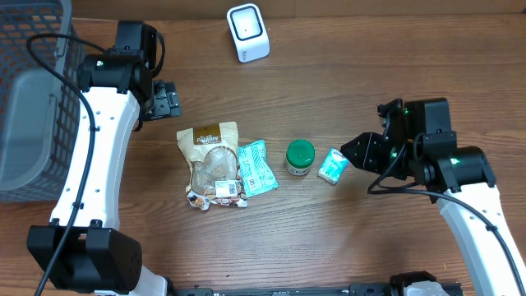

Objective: Scan the item barcode
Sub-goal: 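Lower the Kleenex pack onto the table right of the jar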

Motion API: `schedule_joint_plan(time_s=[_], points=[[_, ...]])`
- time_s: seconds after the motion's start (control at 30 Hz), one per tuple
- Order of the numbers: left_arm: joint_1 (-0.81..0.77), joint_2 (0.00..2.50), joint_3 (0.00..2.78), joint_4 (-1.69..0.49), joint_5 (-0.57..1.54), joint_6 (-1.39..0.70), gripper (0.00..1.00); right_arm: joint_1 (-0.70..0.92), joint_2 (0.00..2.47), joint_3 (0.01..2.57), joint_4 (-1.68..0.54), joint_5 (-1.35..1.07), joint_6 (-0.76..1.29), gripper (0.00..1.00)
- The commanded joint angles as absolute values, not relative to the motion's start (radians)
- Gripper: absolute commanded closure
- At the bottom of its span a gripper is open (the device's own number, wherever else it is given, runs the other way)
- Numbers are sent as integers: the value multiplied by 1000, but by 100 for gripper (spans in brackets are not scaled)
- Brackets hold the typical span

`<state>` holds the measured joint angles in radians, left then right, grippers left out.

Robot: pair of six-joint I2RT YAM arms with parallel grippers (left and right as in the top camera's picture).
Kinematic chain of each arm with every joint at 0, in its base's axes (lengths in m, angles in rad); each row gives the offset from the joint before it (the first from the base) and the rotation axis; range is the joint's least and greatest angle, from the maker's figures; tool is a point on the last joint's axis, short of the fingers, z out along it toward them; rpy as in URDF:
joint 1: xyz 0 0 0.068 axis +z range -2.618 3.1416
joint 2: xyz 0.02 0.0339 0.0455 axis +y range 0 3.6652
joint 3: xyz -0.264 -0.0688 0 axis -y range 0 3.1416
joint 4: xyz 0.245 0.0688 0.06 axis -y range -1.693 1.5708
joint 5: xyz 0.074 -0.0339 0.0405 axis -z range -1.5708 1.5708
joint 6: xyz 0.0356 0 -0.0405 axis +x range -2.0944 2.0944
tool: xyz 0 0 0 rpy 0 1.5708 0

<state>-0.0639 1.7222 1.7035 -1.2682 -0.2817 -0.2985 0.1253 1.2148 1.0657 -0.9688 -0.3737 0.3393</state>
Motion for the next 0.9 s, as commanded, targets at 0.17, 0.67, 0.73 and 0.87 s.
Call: schedule_joint_plan(time_s=[0.17, 0.67, 0.73, 0.87], points=[[-59, 1726, 1717, -1267, -295, -292, 0, 125, 1391, 1020, -903, -264, 374, 61], [-59, 1726, 1717, -1267, -295, -292, 1, 125, 1571, 1020, -861, -266, 374, 61], [-59, 1726, 1717, -1267, -295, -292, 0, 125, 1571, 1020, -857, -266, 373, 67], [-59, 1726, 1717, -1267, -295, -292, 0, 125, 1571, 1020, -786, -266, 374, 93]])
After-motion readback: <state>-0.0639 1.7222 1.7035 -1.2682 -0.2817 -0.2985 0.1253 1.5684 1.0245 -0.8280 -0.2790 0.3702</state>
